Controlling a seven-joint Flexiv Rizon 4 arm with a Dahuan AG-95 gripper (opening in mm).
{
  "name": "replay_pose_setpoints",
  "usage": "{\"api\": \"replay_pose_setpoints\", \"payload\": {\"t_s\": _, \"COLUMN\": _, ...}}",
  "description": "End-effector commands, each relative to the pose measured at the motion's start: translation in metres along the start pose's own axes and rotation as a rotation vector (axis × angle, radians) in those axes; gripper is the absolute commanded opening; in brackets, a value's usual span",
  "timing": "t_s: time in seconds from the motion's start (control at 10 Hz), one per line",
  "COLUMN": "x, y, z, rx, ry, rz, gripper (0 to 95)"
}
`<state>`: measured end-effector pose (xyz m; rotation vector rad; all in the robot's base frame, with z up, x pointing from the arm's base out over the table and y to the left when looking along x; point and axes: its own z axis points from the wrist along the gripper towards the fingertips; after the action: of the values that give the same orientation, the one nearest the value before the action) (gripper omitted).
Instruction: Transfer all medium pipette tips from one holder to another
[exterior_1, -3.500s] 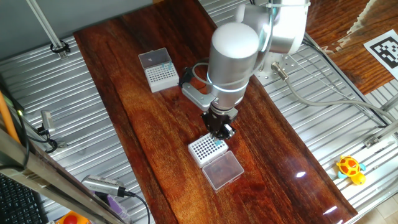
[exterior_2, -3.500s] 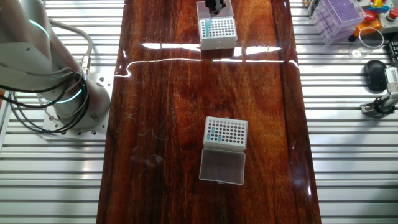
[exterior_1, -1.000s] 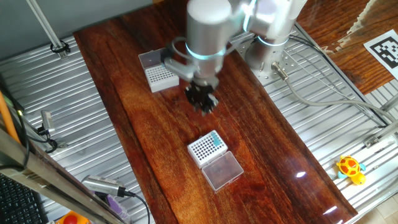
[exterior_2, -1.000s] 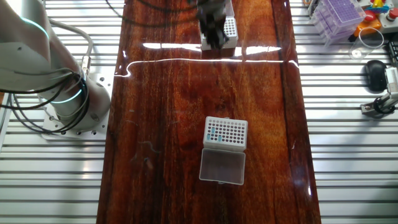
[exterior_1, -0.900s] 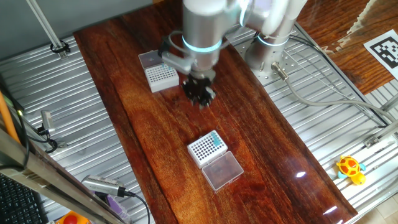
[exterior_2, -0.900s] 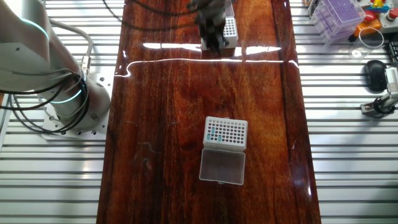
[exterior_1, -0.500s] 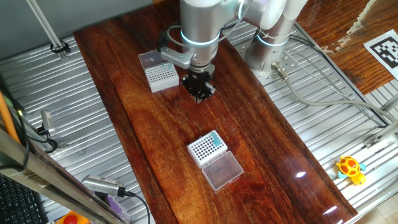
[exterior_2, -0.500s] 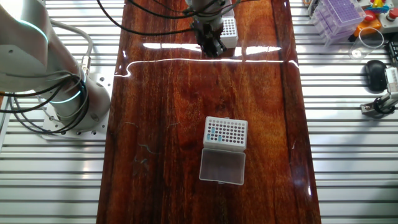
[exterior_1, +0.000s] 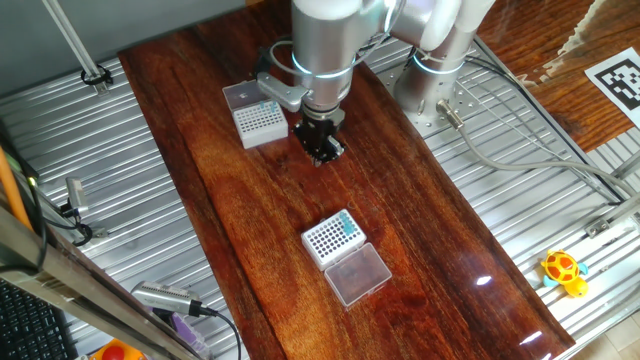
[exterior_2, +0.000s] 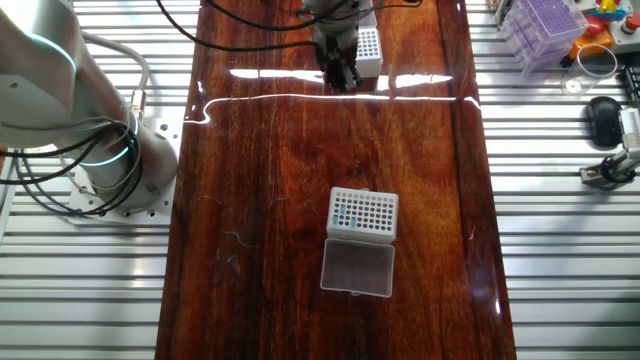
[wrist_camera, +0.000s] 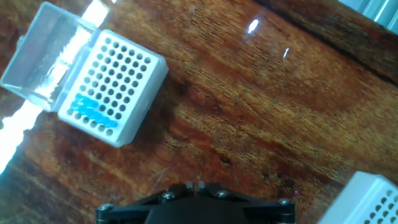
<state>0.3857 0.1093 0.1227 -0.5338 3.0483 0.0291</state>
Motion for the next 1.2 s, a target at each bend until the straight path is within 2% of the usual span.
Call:
{"api": "replay_pose_setpoints", "payload": {"t_s": 0.1, "x": -0.001, "y": 0.0, "z": 0.001, "rx": 0.003, "ry": 0.009, "rz": 0.08, "gripper": 0.0}}
{"api": "replay_pose_setpoints", "payload": {"t_s": 0.2, "x": -0.001, "y": 0.0, "z": 0.001, "rx": 0.001, "ry": 0.01, "rz": 0.106, "gripper": 0.0}}
{"api": "replay_pose_setpoints", "payload": {"t_s": 0.7, "x": -0.001, "y": 0.0, "z": 0.001, "rx": 0.0, "ry": 0.018, "rz": 0.096, "gripper": 0.0}}
{"api": "replay_pose_setpoints", "payload": {"t_s": 0.9, "x": 0.006, "y": -0.032, "z": -0.001, "rx": -0.006, "ry": 0.016, "rz": 0.024, "gripper": 0.0}}
{"api": "replay_pose_setpoints", "payload": {"t_s": 1.1, "x": 0.026, "y": -0.089, "z": 0.003, "rx": -0.017, "ry": 0.004, "rz": -0.085, "gripper": 0.0}}
{"api": "replay_pose_setpoints", "payload": {"t_s": 1.2, "x": 0.031, "y": -0.1, "z": 0.004, "rx": -0.021, "ry": -0.001, "rz": -0.106, "gripper": 0.0}}
